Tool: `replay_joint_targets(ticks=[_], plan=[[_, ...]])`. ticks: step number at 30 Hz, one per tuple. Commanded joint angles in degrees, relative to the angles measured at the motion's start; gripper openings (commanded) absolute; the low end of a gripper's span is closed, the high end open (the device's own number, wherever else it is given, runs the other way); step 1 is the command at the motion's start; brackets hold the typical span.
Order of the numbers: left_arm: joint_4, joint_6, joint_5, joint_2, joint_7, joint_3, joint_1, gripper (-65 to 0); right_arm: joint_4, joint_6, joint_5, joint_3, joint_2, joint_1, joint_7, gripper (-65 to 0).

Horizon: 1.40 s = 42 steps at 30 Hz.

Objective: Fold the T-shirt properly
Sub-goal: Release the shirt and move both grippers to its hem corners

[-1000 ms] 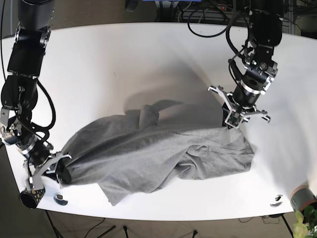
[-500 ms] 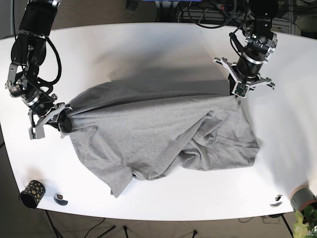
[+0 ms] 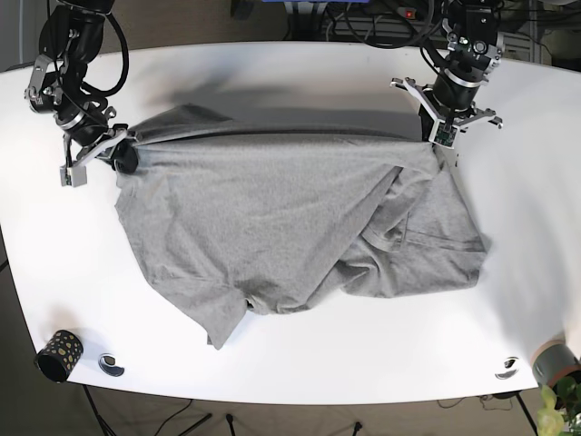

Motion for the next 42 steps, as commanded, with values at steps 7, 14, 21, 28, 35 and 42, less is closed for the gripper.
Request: replay_joint_targets(ticks=[7,14,21,28,35,42], plan=[[0.64,1.35,0.81,-0.31,-1.12,-2.48,1.57,-57.6,1.33,-0.17,-0.03,2.07,-0.17,-3.17,1.59,-50.9],[-1.12,1.70,0.81,0.31,-1.56,-3.00,1.83,-19.4,5.73,-0.43,-0.47,3.21,-2.28,-5.81,1.59,-17.0],[-0.95,1.44,0.63,2.07,-2.53,-5.55,-2.39,-13.2,7.22,-0.52,-0.55,3.30,-2.81,-1.77,1.77,-9.8],[-1.03,1.53,0.81,1.89,-2.35,-5.82,-11.53,-13.2,-0.51,-0.26,-7.23,2.07,-2.72,11.51,1.24,-10.3],[-1.12,1.53,0.90,1.80,-2.27,-5.90,-16.98,-13.2,-15.46,0.97,-19.28,-1.27,-1.31,26.01,1.51,-10.3],[-3.32,1.70,1.07,1.89,-2.27,-5.99,-21.64,-12.9,-33.22,7.30,-26.14,-1.45,0.97,36.30,6.34,-10.3]])
